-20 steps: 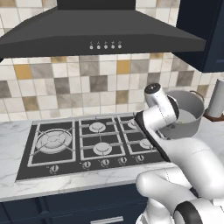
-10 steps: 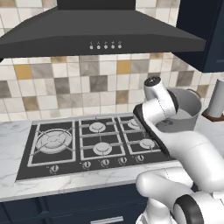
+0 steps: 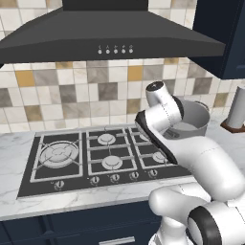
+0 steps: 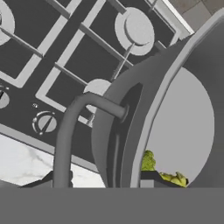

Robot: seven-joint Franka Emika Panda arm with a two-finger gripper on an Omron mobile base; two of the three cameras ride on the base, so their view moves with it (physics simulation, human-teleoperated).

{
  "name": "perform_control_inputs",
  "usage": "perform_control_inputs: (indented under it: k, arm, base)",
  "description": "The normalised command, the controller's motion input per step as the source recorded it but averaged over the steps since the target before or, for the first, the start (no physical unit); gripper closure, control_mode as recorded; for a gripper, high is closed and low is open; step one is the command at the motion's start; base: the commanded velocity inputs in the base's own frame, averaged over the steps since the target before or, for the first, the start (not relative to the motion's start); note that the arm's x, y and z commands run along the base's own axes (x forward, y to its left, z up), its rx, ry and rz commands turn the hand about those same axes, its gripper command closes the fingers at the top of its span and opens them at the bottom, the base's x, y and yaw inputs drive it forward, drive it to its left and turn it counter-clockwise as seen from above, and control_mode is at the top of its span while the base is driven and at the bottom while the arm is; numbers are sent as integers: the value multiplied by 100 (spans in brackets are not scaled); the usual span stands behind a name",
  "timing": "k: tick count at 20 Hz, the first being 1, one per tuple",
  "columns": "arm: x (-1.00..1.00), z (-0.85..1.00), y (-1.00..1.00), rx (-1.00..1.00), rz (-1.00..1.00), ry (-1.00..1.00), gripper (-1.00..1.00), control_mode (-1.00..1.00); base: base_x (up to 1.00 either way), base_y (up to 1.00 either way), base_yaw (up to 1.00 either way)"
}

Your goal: Turn on the sink faucet. Then move the broccoli from the counter to the sink. Turn off the sink. Move the vegetable from the sink to the pot next to the stove. Finally move the pot to the front left burner.

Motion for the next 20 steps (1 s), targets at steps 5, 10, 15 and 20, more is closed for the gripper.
perform_control_inputs:
  k: [5,10,15,20]
  arm:
    - [0,0,65,0,14,0,100,-100]
    - [0,-5,69,1,14,0,100,-100]
    - [0,-13,58,7,14,0,100,-100]
    - [0,-10,54,8,15,0,100,-100]
  base:
    - [0,0,0]
    - [0,0,0]
    - [0,0,0]
    - [0,0,0]
